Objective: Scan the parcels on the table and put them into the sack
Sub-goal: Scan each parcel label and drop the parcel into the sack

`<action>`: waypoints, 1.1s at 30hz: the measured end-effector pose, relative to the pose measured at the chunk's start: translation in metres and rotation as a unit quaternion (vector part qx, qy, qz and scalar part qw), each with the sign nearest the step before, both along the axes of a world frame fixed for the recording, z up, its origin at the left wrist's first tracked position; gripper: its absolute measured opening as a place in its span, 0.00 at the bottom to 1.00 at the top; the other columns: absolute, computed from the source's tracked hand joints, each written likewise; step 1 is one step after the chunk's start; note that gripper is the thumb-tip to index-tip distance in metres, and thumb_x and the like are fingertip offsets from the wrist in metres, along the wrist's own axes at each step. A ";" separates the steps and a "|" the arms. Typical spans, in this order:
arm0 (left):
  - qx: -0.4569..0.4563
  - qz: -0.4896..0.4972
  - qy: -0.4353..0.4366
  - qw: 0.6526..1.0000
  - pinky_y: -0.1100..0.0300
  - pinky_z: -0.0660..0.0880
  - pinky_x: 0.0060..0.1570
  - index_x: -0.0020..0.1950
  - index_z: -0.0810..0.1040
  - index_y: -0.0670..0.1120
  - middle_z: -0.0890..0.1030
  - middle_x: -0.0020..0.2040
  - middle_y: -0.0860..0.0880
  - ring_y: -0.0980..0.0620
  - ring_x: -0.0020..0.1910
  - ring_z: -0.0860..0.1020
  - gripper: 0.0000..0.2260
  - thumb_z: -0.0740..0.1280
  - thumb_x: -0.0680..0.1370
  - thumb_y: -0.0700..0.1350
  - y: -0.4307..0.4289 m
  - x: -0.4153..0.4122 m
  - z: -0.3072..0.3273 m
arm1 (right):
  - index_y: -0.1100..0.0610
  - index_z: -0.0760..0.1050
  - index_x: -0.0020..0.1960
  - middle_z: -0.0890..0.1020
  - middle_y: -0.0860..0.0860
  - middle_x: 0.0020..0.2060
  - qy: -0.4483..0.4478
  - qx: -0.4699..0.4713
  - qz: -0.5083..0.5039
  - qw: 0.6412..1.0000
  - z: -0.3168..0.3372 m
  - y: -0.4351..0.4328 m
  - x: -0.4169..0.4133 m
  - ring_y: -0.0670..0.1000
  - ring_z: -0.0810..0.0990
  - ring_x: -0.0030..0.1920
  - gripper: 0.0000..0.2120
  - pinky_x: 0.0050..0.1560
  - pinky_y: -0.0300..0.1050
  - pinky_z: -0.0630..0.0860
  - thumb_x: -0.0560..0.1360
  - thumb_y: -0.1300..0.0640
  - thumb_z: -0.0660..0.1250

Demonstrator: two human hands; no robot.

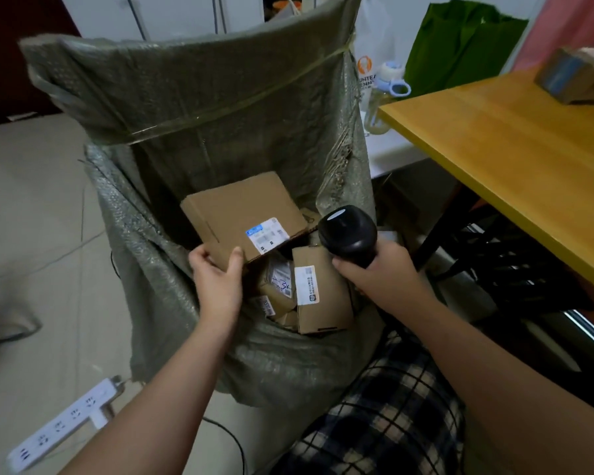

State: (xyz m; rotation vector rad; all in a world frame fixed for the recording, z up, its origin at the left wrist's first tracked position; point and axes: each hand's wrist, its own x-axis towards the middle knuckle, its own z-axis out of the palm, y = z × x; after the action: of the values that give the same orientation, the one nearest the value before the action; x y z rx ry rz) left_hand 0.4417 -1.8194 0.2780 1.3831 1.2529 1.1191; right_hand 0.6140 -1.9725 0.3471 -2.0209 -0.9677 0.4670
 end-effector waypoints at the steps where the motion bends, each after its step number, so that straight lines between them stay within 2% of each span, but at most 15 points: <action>1: -0.011 -0.014 0.007 1.000 0.60 0.77 0.52 0.65 0.64 0.41 0.77 0.55 0.42 0.52 0.49 0.79 0.21 0.69 0.76 0.43 0.004 0.008 0.001 | 0.49 0.71 0.36 0.78 0.47 0.30 -0.001 -0.001 -0.002 1.000 -0.001 -0.001 0.000 0.49 0.79 0.35 0.13 0.36 0.39 0.72 0.69 0.50 0.76; 3: -0.027 -0.047 0.022 0.998 0.69 0.76 0.43 0.68 0.62 0.41 0.79 0.51 0.44 0.60 0.42 0.79 0.24 0.69 0.77 0.44 0.014 0.031 0.008 | 0.50 0.72 0.36 0.78 0.48 0.30 0.011 0.000 -0.020 1.000 -0.003 -0.004 0.004 0.49 0.78 0.34 0.12 0.38 0.42 0.74 0.69 0.51 0.75; 4: -0.035 -0.062 0.037 0.997 0.67 0.77 0.45 0.70 0.61 0.41 0.79 0.51 0.44 0.57 0.43 0.80 0.26 0.68 0.77 0.45 0.020 0.043 0.012 | 0.50 0.73 0.36 0.78 0.48 0.30 0.020 0.000 -0.031 0.999 -0.003 -0.006 0.007 0.49 0.78 0.33 0.11 0.38 0.43 0.75 0.69 0.52 0.75; 6: -0.055 -0.093 0.071 0.992 0.54 0.76 0.57 0.72 0.60 0.42 0.77 0.58 0.41 0.46 0.53 0.79 0.27 0.67 0.78 0.47 0.034 0.066 0.017 | 0.49 0.74 0.38 0.79 0.47 0.30 0.027 0.004 -0.050 0.998 -0.004 -0.010 0.015 0.48 0.79 0.34 0.10 0.39 0.42 0.74 0.69 0.51 0.75; 7: -0.063 -0.108 0.111 0.986 0.51 0.74 0.61 0.72 0.60 0.41 0.75 0.62 0.40 0.42 0.57 0.77 0.26 0.66 0.79 0.48 0.040 0.077 0.021 | 0.48 0.74 0.38 0.79 0.47 0.31 0.023 0.006 -0.059 0.998 -0.004 -0.012 0.019 0.48 0.79 0.35 0.10 0.39 0.41 0.74 0.68 0.50 0.75; 9: -0.051 -0.129 0.233 0.963 0.52 0.69 0.65 0.71 0.65 0.41 0.68 0.67 0.38 0.38 0.62 0.73 0.24 0.64 0.79 0.50 0.045 0.091 0.028 | 0.49 0.76 0.40 0.80 0.48 0.33 0.012 0.005 -0.078 0.997 -0.002 -0.017 0.028 0.48 0.79 0.37 0.09 0.39 0.41 0.74 0.68 0.49 0.76; 11: 0.015 -0.144 0.289 0.946 0.52 0.65 0.65 0.67 0.70 0.42 0.66 0.67 0.40 0.39 0.65 0.69 0.19 0.64 0.79 0.50 0.040 0.097 0.036 | 0.54 0.79 0.44 0.81 0.50 0.35 0.007 0.007 -0.094 0.996 0.001 -0.021 0.035 0.48 0.80 0.39 0.11 0.39 0.42 0.74 0.68 0.49 0.76; 14: 0.128 -0.192 0.275 0.933 0.55 0.65 0.63 0.64 0.74 0.44 0.71 0.63 0.42 0.43 0.64 0.68 0.15 0.64 0.79 0.46 0.020 0.107 0.053 | 0.53 0.78 0.46 0.81 0.48 0.34 0.018 0.029 -0.116 0.993 0.012 -0.034 0.044 0.46 0.80 0.37 0.11 0.38 0.41 0.74 0.69 0.50 0.75; 18: 0.212 -0.275 0.253 0.903 0.56 0.65 0.62 0.62 0.75 0.44 0.74 0.60 0.43 0.43 0.62 0.70 0.14 0.65 0.78 0.45 -0.020 0.142 0.083 | 0.52 0.77 0.42 0.81 0.48 0.29 0.010 0.046 -0.166 0.985 0.039 -0.065 0.059 0.44 0.79 0.28 0.09 0.33 0.41 0.73 0.69 0.49 0.74; 21: 0.240 -0.335 0.220 0.884 0.56 0.66 0.60 0.61 0.75 0.45 0.74 0.59 0.44 0.45 0.61 0.71 0.13 0.65 0.78 0.45 -0.056 0.183 0.105 | 0.58 0.77 0.44 0.82 0.52 0.29 0.020 0.079 -0.220 0.972 0.063 -0.102 0.078 0.46 0.78 0.24 0.10 0.27 0.37 0.72 0.72 0.52 0.73; 24: 0.267 -0.400 0.201 0.853 0.55 0.67 0.59 0.62 0.74 0.46 0.73 0.59 0.45 0.46 0.61 0.71 0.13 0.65 0.78 0.47 -0.097 0.228 0.123 | 0.62 0.77 0.44 0.80 0.56 0.29 0.074 0.142 -0.286 0.945 0.087 -0.148 0.098 0.51 0.76 0.23 0.10 0.28 0.44 0.75 0.74 0.55 0.71; 27: 0.284 -0.462 0.186 0.819 0.55 0.67 0.60 0.64 0.73 0.46 0.73 0.61 0.46 0.46 0.62 0.70 0.14 0.64 0.79 0.47 -0.138 0.272 0.137 | 0.59 0.76 0.41 0.78 0.53 0.25 0.110 0.194 -0.340 0.913 0.107 -0.194 0.121 0.51 0.74 0.21 0.07 0.24 0.41 0.72 0.74 0.56 0.70; 33: 0.332 -0.541 0.227 0.739 0.55 0.63 0.62 0.67 0.70 0.46 0.69 0.65 0.44 0.43 0.66 0.66 0.17 0.63 0.80 0.49 -0.208 0.368 0.153 | 0.57 0.76 0.43 0.78 0.52 0.24 0.111 0.225 -0.409 0.877 0.126 -0.271 0.172 0.51 0.75 0.22 0.06 0.24 0.41 0.74 0.74 0.55 0.70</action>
State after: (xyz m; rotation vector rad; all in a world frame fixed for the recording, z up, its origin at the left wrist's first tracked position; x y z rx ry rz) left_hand 0.8102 -2.0278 0.4307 2.5363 0.0711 0.3382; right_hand 0.7860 -2.2432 0.4727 -1.6929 -0.0109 -0.0079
